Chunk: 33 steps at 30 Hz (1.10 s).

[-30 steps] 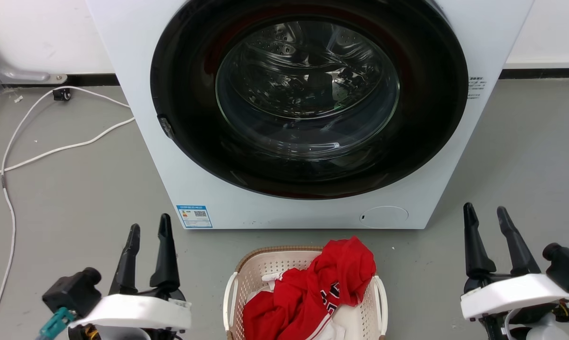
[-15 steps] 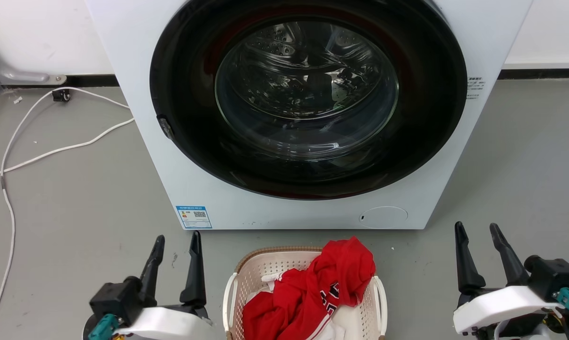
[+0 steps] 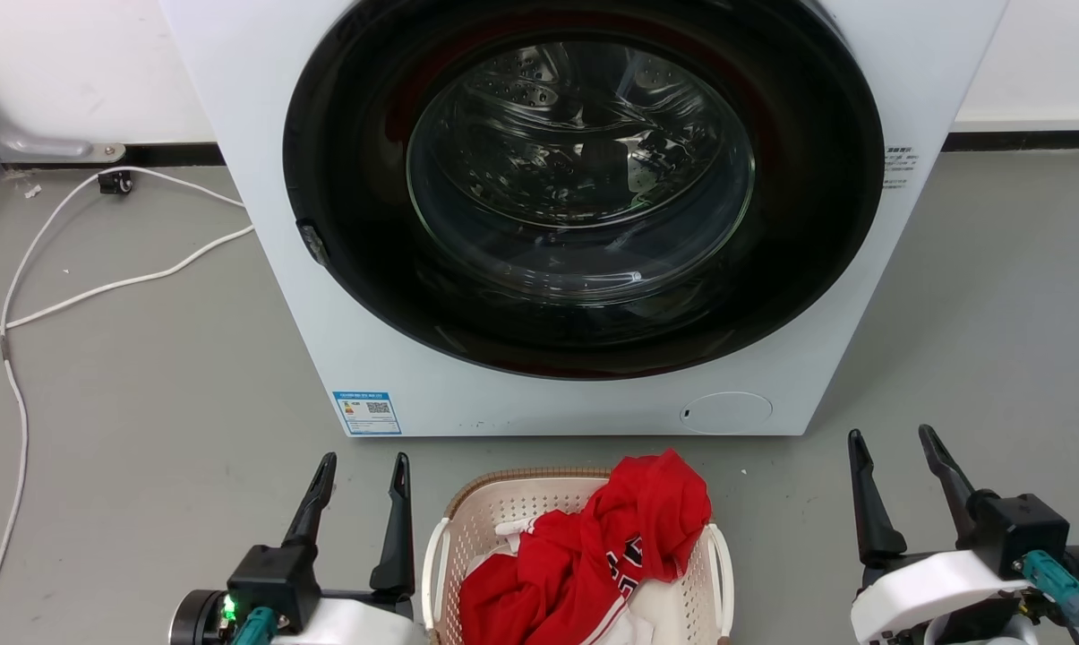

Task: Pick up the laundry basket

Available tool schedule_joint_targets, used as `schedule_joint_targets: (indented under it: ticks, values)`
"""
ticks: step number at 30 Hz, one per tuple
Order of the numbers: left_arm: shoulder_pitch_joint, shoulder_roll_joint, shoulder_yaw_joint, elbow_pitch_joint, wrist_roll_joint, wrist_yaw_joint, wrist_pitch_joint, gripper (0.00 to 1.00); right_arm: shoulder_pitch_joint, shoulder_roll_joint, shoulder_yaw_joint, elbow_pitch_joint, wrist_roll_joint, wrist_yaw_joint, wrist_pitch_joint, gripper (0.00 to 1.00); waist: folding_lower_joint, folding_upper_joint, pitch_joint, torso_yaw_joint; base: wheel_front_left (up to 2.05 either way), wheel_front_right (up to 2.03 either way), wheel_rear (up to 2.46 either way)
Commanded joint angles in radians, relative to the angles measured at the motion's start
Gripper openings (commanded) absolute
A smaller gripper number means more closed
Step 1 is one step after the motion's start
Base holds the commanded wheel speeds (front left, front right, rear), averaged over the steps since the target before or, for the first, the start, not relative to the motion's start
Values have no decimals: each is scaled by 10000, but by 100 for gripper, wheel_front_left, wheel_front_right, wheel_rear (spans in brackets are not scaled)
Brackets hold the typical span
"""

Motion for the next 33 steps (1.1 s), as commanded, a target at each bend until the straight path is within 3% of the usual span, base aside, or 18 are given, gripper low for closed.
schedule_joint_targets:
  ticks: [1,10,23,33]
  values:
    - [66,78,-123,-112,318,128,-104,100,77,-31,23,-97,-361,-3,-112,100,0,-1,-3,6,0,0,0]
    - [192,-11,-116,-106,365,-27,-269,100,125,-32,45,-76,-775,-3,-261,100,0,-1,-15,12,0,0,0]
    - [371,-273,383,414,625,-820,-509,100,154,-28,167,156,45,-3,-488,100,0,-1,-31,1,0,0,0]
    - [354,-297,377,548,808,-782,-564,100,64,-29,177,240,-95,-3,-552,100,0,-1,-39,-19,0,0,0]
